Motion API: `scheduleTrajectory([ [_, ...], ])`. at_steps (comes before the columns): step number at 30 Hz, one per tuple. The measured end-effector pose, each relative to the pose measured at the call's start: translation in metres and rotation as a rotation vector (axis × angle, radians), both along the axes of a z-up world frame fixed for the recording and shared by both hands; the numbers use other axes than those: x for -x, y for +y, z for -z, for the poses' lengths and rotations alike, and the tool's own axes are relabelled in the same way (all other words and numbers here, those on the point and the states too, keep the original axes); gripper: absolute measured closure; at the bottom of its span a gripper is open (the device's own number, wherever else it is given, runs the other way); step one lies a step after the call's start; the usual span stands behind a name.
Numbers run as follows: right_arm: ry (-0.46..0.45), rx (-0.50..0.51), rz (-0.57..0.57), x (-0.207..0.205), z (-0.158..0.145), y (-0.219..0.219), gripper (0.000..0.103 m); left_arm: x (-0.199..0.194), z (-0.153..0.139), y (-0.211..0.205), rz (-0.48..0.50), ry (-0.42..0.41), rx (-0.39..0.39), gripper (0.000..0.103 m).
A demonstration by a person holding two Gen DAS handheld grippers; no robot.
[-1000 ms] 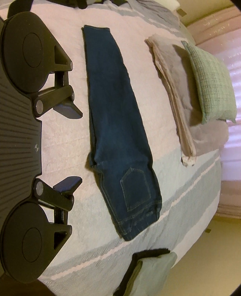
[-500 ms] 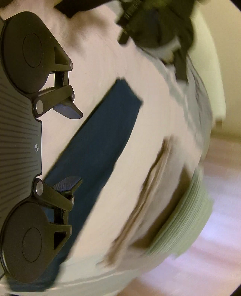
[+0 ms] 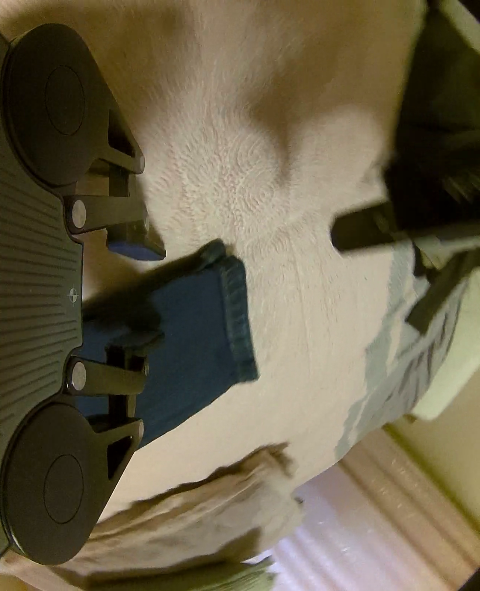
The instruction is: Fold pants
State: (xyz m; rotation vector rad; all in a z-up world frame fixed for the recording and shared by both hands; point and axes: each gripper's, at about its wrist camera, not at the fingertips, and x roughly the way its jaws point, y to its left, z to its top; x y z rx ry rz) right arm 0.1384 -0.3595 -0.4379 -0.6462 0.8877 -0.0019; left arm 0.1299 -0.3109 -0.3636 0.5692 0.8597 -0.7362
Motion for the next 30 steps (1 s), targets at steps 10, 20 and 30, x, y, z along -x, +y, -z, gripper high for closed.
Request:
scheduleTrajectory([
  [10,-0.108,-0.079,0.099,-0.021,-0.02,-0.014,0.102,-0.03,-0.001,0.013,-0.03,0.041,0.045,0.002],
  [20,-0.698,-0.681,0.682,0.088,-0.186,-0.176,0.102,-0.018,-0.055,-0.038,0.035,-0.014,0.079,0.002],
  [30,-0.945,-0.992,1.272,0.314,-0.121,-0.365,0.102,0.079,-0.086,-0.213,0.293,0.011,0.127,0.002],
])
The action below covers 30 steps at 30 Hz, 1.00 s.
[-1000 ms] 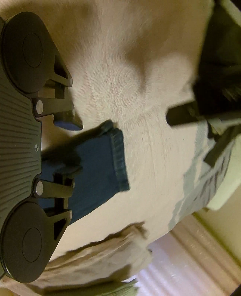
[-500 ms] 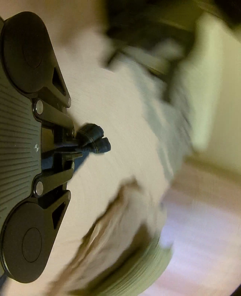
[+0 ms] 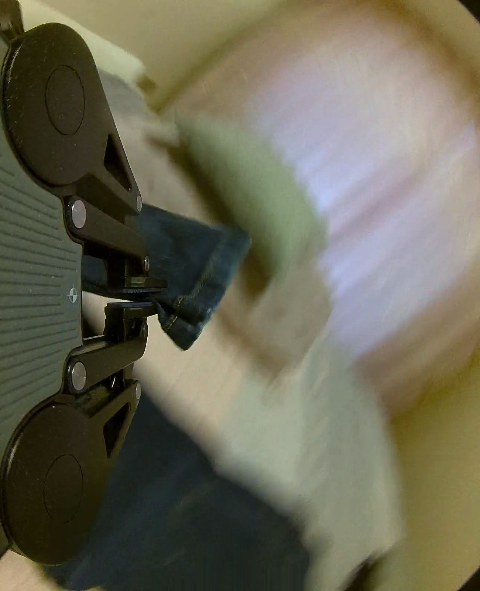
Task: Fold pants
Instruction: 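Lift the hem with the right gripper and fold it onto the waistband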
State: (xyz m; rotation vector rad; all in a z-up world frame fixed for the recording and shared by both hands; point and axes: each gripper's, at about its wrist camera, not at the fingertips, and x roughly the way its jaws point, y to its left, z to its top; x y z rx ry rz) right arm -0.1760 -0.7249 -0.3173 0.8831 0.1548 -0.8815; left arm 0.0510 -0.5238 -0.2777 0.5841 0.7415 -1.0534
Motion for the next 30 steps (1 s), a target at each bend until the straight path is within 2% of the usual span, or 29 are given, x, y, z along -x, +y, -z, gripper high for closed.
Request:
scheduleTrajectory([
  [3,0.035,-0.168,0.042,0.024,0.055,-0.026,0.102,0.029,0.012,-0.05,0.061,0.03,-0.015,0.002],
  [7,0.029,-0.205,0.026,0.03,0.07,-0.035,0.102,0.064,0.029,-0.097,0.161,0.046,-0.032,0.002],
  [10,-0.027,-0.216,0.005,0.036,0.053,-0.033,0.102,0.078,0.032,-0.118,0.225,0.028,-0.042,0.002],
  [12,-0.103,-0.121,-0.041,0.048,0.022,-0.023,0.102,0.079,0.029,-0.127,0.241,0.017,-0.03,0.002],
  [13,-0.137,-0.037,-0.08,0.047,0.006,-0.024,0.102,0.078,0.027,-0.13,0.241,0.009,-0.02,0.002],
  [14,-0.137,0.02,-0.105,0.046,-0.001,-0.025,0.102,0.078,0.026,-0.133,0.24,0.004,-0.012,0.002],
  [15,-0.098,0.048,-0.116,0.044,0.0,-0.027,0.102,0.075,0.025,-0.136,0.235,0.001,-0.006,0.002],
  [16,-0.054,0.009,-0.119,0.044,0.012,-0.034,0.102,0.075,0.024,-0.137,0.232,0.002,-0.006,0.002],
  [18,0.065,-0.181,-0.101,0.041,0.055,-0.05,0.102,0.07,0.03,-0.14,0.23,0.009,-0.022,0.002],
  [19,0.121,-0.217,-0.093,0.041,0.067,-0.052,0.102,0.069,0.034,-0.141,0.232,0.014,-0.035,0.002],
  [20,0.167,-0.225,-0.097,0.039,0.074,-0.052,0.102,0.069,0.037,-0.141,0.234,0.015,-0.044,0.002],
  [24,0.244,-0.143,-0.105,0.031,0.072,-0.044,0.1,0.067,0.049,-0.141,0.27,0.014,-0.068,0.002],
  [27,0.253,-0.148,-0.094,0.033,0.069,-0.04,0.097,0.062,0.061,-0.144,0.308,0.011,-0.09,0.006],
  [28,0.264,-0.145,-0.09,0.034,0.066,-0.038,0.096,0.06,0.063,-0.144,0.319,0.017,-0.093,0.009],
  [30,0.308,-0.123,-0.057,0.034,0.054,-0.034,0.087,0.051,0.064,-0.146,0.336,0.043,-0.095,0.017],
])
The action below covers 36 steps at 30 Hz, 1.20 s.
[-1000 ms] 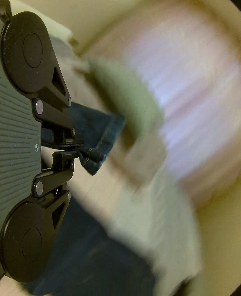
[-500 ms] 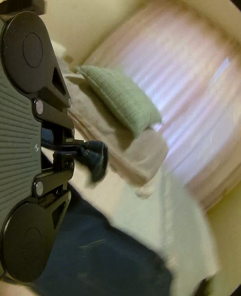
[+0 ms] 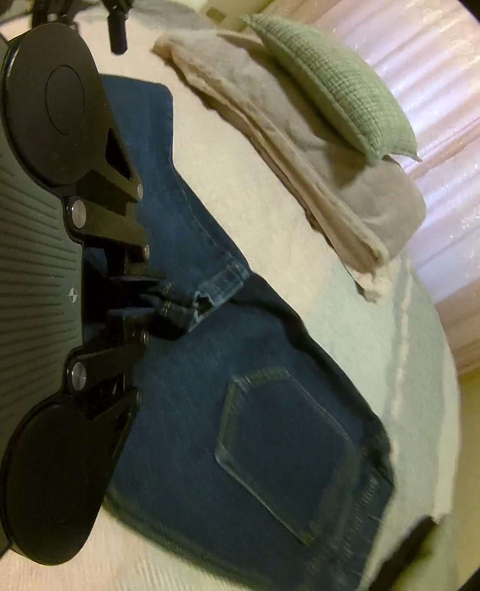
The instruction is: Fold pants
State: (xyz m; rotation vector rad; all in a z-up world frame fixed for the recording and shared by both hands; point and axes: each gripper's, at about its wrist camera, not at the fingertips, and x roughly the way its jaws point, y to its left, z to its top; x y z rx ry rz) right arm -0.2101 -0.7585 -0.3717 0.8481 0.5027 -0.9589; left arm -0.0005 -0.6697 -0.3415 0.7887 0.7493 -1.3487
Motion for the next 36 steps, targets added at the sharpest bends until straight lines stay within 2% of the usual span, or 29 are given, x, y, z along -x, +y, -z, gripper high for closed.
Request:
scheduleTrajectory([
  [2,0.069,0.044,0.042,0.003,-0.016,0.013,0.08,-0.008,-0.001,-0.002,0.011,-0.001,-0.006,0.028],
  [3,0.103,0.075,0.058,0.002,-0.024,0.022,0.078,-0.011,-0.002,-0.003,0.018,0.002,-0.002,0.03],
  [5,0.119,0.119,0.055,-0.003,-0.037,0.04,0.076,-0.021,-0.005,-0.007,0.033,0.032,0.006,0.04],
  [6,0.105,0.135,0.034,-0.008,-0.042,0.049,0.075,-0.026,-0.006,-0.011,0.045,0.06,0.008,0.044],
  [8,0.066,0.159,-0.053,-0.024,-0.046,0.066,0.075,-0.034,-0.006,-0.02,0.075,0.101,0.008,0.059],
  [10,0.045,0.165,-0.186,-0.049,-0.04,0.08,0.075,-0.043,-0.002,-0.031,0.098,0.155,0.006,0.065],
  [12,0.029,0.18,-0.284,-0.071,-0.029,0.09,0.075,-0.054,0.011,-0.045,0.112,0.194,-0.024,0.065],
  [14,0.044,0.187,-0.368,-0.092,-0.008,0.095,0.075,-0.061,0.03,-0.056,0.124,0.177,-0.063,0.065],
  [16,0.103,0.117,-0.39,-0.106,0.025,0.092,0.075,-0.067,0.054,-0.062,0.13,0.174,-0.111,0.064],
  [18,0.129,0.082,-0.402,-0.108,0.043,0.089,0.075,-0.067,0.073,-0.063,0.144,0.16,-0.138,0.063],
  [20,0.146,0.074,-0.399,-0.108,0.036,0.088,0.075,-0.065,0.078,-0.062,0.162,0.146,-0.148,0.063],
  [22,0.112,0.092,-0.344,-0.098,0.016,0.084,0.075,-0.065,0.065,-0.061,0.156,0.15,-0.15,0.064],
  [25,0.119,0.151,-0.26,-0.084,-0.002,0.073,0.075,-0.073,0.034,-0.056,0.117,0.166,-0.059,0.067],
  [27,0.158,0.149,-0.23,-0.082,0.002,0.056,0.075,-0.078,0.025,-0.059,0.09,0.199,-0.015,0.066],
  [30,0.245,0.096,-0.212,-0.08,0.02,0.032,0.075,-0.07,0.046,-0.071,0.111,0.162,-0.052,0.065],
  [32,0.199,0.056,-0.203,-0.069,0.019,0.022,0.075,-0.067,0.072,-0.076,0.12,0.122,-0.105,0.063],
  [34,0.195,0.084,-0.16,-0.059,0.002,0.024,0.074,-0.068,0.079,-0.073,0.097,0.13,-0.102,0.063],
  [35,0.182,0.088,-0.132,-0.052,-0.005,0.025,0.067,-0.068,0.075,-0.072,0.086,0.132,-0.096,0.063],
  [36,0.172,0.077,-0.102,-0.045,-0.009,0.025,0.055,-0.068,0.068,-0.07,0.082,0.126,-0.085,0.063],
])
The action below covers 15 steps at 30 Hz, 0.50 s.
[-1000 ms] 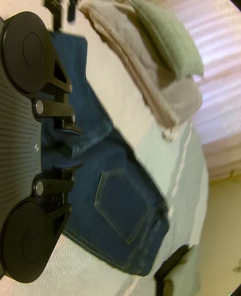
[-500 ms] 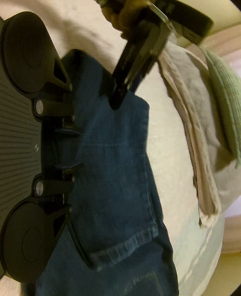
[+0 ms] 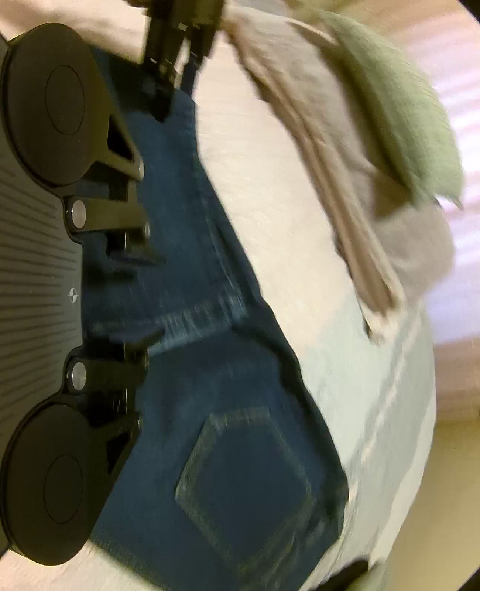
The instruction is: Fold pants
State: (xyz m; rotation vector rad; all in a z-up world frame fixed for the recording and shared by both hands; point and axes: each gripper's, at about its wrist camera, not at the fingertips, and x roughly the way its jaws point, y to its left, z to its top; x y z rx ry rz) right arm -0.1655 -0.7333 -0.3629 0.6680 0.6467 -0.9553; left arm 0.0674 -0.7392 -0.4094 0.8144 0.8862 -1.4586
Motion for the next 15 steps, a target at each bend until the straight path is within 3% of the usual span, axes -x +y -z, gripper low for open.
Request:
scheduleTrajectory([
  [2,-0.006,-0.041,0.041,0.008,0.0,0.0,0.046,0.004,-0.017,0.006,0.001,-0.039,0.029,0.064],
  [4,0.012,-0.085,0.032,0.007,0.01,-0.005,0.046,0.009,-0.035,0.022,0.008,-0.078,0.063,0.067],
  [6,0.04,-0.106,0.012,0.001,0.018,-0.012,0.046,0.018,-0.045,0.04,0.012,-0.053,0.078,0.067],
  [9,0.035,-0.112,0.015,-0.001,0.021,-0.023,0.046,0.039,-0.024,0.061,0.067,-0.016,0.014,0.066],
  [11,0.018,-0.076,0.011,-0.002,0.014,-0.025,0.046,0.048,-0.003,0.071,0.085,-0.043,-0.019,0.066],
  [15,0.032,-0.028,-0.098,-0.017,0.01,-0.041,0.046,0.046,0.02,0.077,0.046,-0.037,-0.031,0.067],
])
